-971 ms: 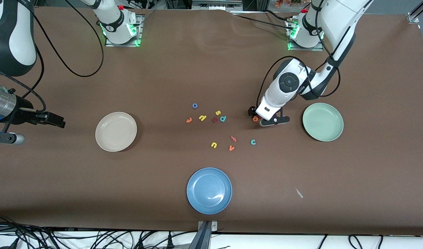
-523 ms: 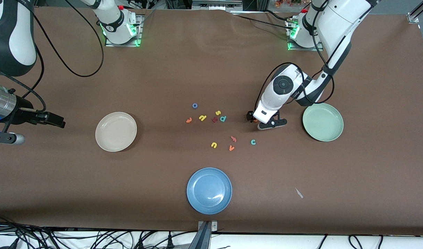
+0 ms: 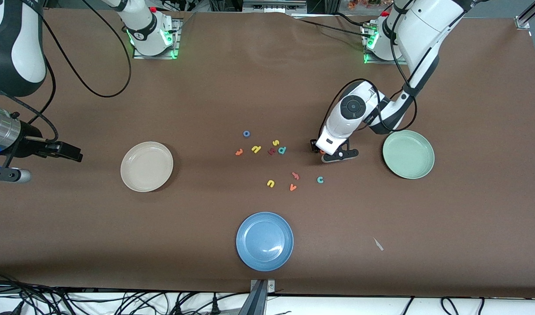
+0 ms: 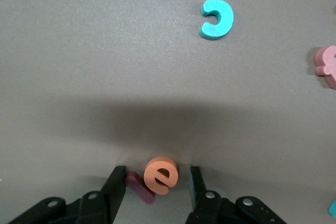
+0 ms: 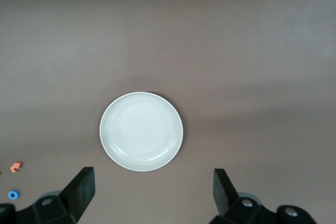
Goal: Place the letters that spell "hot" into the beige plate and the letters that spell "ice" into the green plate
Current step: 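Lower and close the left gripper on the orange e letter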
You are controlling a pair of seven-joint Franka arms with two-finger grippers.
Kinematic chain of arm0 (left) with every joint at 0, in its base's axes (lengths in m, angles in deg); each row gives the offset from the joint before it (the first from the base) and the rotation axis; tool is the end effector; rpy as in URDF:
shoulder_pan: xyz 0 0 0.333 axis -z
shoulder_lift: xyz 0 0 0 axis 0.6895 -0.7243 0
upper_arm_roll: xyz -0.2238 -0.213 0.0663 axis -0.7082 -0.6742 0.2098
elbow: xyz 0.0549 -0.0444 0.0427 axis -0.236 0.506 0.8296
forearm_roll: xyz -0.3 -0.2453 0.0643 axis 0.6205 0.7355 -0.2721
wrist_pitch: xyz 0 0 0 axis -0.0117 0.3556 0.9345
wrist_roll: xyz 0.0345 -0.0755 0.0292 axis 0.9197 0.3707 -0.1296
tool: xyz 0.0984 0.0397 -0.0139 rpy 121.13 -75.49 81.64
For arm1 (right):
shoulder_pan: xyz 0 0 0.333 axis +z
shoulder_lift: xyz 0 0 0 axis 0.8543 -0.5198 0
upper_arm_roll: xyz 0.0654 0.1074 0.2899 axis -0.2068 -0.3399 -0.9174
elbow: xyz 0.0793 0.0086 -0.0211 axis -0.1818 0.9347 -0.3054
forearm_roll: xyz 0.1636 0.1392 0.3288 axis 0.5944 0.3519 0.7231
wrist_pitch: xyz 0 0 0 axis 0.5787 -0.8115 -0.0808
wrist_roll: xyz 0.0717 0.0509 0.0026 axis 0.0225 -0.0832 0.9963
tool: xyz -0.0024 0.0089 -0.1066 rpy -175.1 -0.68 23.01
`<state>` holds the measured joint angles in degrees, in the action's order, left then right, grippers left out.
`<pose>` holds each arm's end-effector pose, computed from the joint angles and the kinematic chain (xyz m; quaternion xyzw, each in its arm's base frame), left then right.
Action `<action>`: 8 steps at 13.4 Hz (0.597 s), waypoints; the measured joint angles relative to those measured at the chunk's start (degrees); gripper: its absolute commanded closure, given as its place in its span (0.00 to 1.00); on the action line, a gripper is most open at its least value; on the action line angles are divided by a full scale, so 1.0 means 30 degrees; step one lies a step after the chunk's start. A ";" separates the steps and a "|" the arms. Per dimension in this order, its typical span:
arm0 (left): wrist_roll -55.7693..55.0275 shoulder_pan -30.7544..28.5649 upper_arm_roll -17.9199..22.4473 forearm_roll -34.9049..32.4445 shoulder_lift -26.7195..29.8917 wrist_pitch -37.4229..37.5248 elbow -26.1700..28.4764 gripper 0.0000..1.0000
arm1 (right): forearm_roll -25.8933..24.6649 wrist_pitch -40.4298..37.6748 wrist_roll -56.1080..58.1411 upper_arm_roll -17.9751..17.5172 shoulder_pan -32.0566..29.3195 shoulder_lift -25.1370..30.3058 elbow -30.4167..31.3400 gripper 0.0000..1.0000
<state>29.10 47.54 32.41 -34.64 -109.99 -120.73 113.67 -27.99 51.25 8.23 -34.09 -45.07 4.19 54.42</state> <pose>0.4966 -0.2927 0.1718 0.9936 0.1066 -0.0177 0.0322 0.6561 0.0079 0.5237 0.9983 -0.0560 -0.0133 0.0029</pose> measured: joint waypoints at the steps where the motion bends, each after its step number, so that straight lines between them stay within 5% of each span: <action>1: 0.0000 0.0000 0.0004 0.0000 -0.0015 0.0000 -0.0033 0.48 | 0.0000 0.0000 0.0000 0.0000 0.0000 0.0000 0.0000 0.00; 8: -0.0002 -0.0004 0.0037 -0.0045 -0.0084 0.0014 -0.0187 0.70 | 0.0000 -0.0008 -0.0084 0.0004 -0.0002 0.0000 0.0000 0.00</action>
<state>29.09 47.53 32.52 -34.78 -110.24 -120.68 113.11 -27.99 51.23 7.98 -34.08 -45.07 4.19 54.42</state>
